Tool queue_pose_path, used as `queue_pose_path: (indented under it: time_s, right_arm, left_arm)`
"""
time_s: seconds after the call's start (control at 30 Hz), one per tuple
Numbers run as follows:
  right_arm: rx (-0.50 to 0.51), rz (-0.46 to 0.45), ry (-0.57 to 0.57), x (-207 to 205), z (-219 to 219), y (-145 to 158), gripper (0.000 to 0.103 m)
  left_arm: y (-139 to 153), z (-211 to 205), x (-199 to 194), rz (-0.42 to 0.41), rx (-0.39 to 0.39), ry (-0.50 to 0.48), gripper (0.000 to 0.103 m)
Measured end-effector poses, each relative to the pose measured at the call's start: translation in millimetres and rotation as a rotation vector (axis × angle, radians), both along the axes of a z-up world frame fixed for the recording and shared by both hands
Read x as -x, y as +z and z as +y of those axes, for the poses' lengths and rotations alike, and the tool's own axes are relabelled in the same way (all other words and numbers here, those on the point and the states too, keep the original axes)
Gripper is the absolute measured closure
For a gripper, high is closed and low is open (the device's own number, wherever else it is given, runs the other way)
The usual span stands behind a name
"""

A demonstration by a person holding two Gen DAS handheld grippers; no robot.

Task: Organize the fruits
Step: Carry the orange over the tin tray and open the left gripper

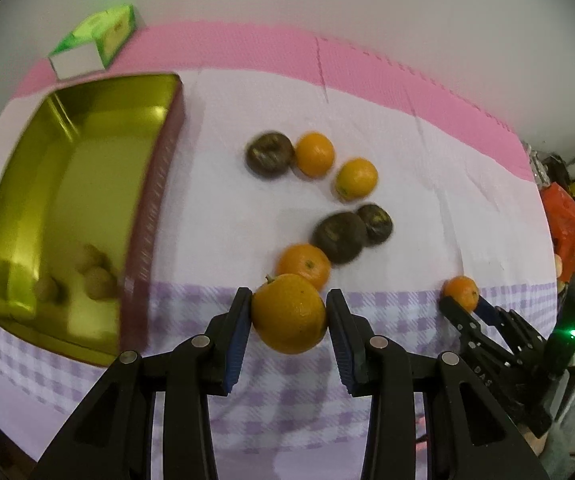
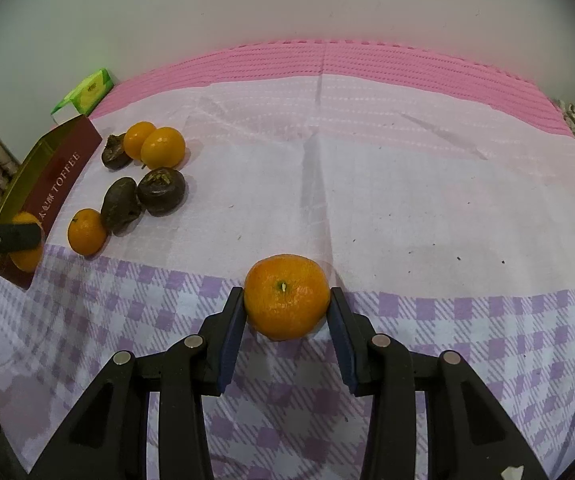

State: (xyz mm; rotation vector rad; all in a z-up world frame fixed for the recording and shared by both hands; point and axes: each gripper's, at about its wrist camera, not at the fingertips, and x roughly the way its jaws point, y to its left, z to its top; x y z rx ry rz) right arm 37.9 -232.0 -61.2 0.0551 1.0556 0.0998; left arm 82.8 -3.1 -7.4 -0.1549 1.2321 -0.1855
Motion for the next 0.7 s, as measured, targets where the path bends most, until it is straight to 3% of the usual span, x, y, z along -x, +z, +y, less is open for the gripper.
queue_pose_path:
  time_s: [0.4,0.7]
  right_arm:
    - [0.046,-0.004,-0.008,-2.4,6.9,-0.6,0.065]
    - [0.079,-0.010,-0.015,-1.5,9.6,-0.8,0.065]
  left_arm:
    - [15.5,83.0,-27.7,-0.103,-0.167,0.082,0.064]
    - [-6.8,147.5,-43.3,-0.072,-0.245,0.150,0.064]
